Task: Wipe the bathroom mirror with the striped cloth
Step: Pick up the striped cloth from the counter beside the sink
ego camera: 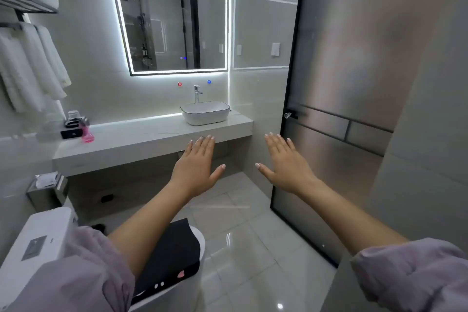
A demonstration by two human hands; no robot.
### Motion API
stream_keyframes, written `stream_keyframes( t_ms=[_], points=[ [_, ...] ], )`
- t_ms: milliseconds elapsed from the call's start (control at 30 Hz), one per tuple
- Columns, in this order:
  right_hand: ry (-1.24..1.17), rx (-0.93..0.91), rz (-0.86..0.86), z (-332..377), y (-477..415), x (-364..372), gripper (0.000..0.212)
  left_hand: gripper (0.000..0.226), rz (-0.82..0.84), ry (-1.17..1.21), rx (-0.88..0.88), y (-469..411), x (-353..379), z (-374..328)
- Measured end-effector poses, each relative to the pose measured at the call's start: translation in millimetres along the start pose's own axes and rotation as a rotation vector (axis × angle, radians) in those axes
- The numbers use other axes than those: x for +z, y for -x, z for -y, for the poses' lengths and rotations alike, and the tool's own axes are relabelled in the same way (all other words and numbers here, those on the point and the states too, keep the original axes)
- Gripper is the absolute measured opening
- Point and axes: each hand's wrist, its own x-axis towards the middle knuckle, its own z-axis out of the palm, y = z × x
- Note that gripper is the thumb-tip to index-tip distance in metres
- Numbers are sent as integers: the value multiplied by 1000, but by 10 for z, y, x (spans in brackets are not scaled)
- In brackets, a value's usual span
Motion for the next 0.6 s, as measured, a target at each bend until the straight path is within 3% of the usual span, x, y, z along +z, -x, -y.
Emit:
stream_keyframes(
  t_ms=[333,600],
  points=[
    [-3,1,15,-246,-618,400,78,74,-6,-40,17,-580,459,232],
    [-52,-28,-5,-333,-1689,949,80,76,-16,-94,-7,-1533,982,776]
  ],
)
